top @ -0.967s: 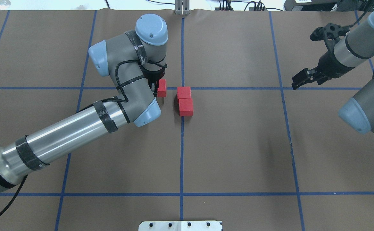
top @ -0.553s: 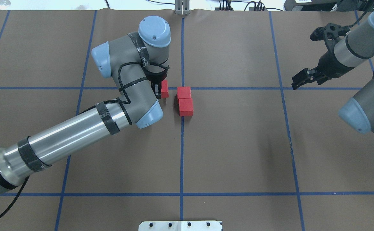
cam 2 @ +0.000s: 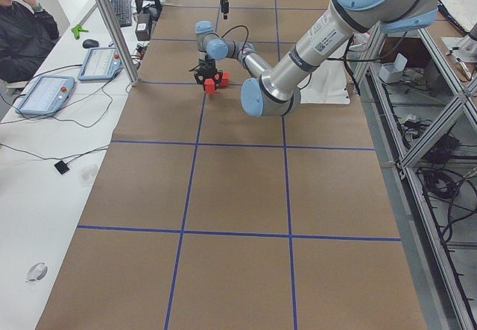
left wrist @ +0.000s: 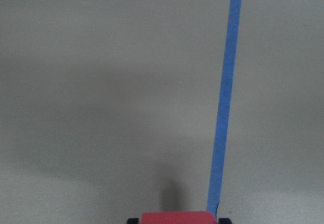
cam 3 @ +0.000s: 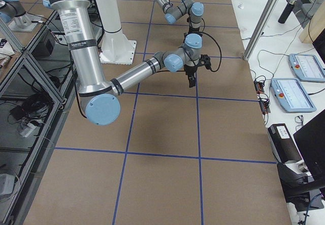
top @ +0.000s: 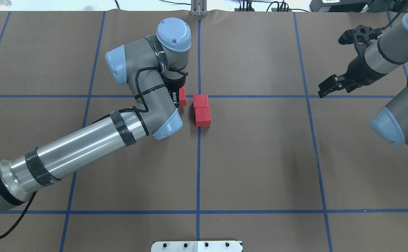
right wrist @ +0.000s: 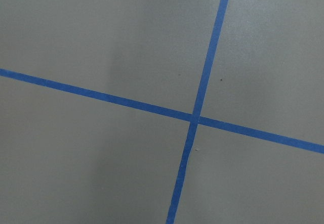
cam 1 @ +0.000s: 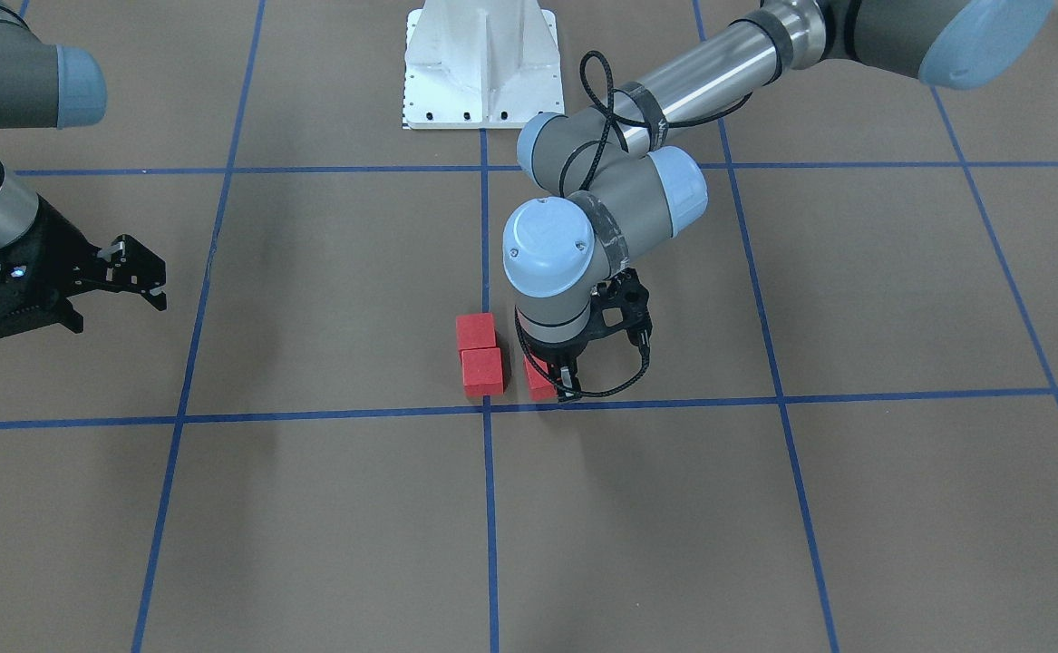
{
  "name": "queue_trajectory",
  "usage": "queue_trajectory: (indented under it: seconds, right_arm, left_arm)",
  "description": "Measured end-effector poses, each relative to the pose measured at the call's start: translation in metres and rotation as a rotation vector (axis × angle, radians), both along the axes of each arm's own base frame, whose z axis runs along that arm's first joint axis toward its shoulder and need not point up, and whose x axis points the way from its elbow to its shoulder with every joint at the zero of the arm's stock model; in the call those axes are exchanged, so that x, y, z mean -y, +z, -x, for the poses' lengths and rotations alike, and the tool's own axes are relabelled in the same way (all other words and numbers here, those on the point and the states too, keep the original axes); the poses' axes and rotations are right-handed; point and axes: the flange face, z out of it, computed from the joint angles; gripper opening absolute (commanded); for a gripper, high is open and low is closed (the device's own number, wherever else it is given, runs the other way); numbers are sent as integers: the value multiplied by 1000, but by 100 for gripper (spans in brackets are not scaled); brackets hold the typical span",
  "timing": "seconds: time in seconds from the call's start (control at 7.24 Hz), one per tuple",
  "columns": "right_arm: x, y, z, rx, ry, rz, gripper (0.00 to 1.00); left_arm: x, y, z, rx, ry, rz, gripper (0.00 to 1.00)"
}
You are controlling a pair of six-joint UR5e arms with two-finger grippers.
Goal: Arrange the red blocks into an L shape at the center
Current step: 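Lower the red cube beside the center cubes while the right arm withdraws, then press the red cube against the adjoining cube with the left gripper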
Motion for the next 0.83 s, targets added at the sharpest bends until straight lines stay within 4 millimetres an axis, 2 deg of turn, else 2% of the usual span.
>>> queue_trajectory:
  seconds: [0.83]
  right_arm:
    - [-1,1,0,-2,1,3,99]
  left_arm:
    - [-11,-7,-13,-4,45,-25,0]
